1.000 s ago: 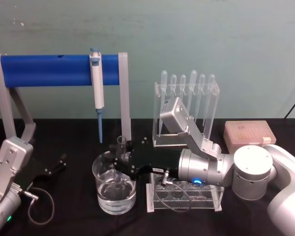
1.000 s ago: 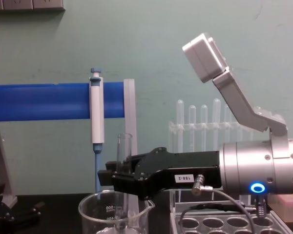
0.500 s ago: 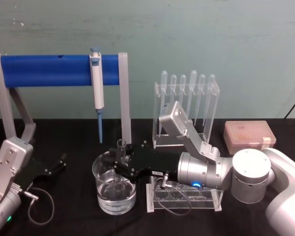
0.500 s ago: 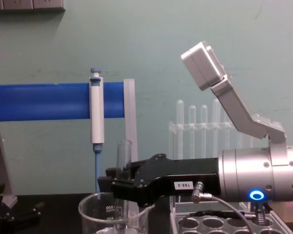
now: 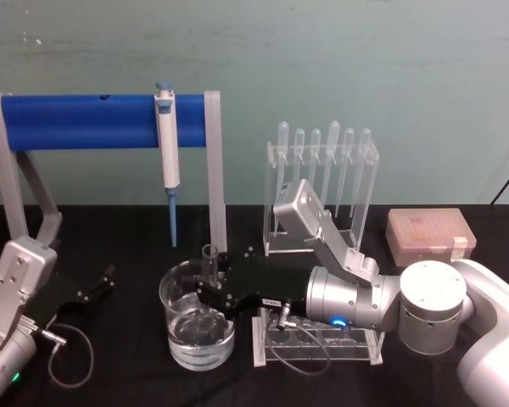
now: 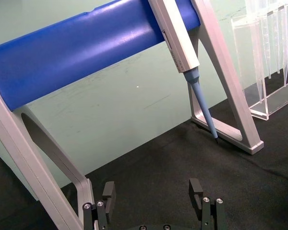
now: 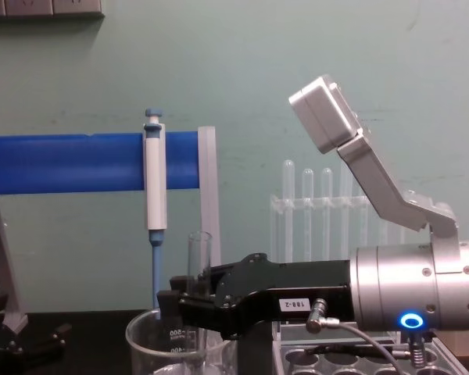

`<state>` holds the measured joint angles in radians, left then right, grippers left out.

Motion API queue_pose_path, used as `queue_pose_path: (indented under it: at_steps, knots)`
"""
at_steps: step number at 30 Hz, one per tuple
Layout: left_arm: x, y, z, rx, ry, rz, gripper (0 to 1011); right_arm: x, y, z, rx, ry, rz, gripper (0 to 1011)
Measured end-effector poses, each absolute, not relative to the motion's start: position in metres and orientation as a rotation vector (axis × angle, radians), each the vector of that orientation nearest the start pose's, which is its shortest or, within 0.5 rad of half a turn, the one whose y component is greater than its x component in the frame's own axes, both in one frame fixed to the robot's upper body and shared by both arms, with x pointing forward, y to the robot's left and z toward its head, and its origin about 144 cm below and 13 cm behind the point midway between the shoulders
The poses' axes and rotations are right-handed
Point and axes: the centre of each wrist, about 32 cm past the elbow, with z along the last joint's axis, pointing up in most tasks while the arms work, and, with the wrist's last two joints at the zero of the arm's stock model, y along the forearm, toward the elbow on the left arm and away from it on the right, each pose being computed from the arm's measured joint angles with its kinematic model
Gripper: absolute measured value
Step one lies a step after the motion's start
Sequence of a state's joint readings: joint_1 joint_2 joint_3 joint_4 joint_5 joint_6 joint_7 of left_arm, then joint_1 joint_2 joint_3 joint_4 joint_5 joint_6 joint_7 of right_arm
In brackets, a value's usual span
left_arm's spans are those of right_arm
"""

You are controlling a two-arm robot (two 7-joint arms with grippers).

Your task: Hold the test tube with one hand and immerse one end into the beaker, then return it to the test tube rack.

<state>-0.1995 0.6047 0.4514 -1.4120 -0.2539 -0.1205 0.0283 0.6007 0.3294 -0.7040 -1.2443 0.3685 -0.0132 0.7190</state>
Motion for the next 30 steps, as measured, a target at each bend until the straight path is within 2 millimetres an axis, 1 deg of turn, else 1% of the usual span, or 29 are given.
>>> queue_pose_path:
  at_steps: [30]
  knots:
    - [0.4886, 0.3097, 1.1398, 0.305, -0.285, 1.248, 1000, 0.5762, -0.1679, 1.2095, -0.182, -0.157, -0.352, 226]
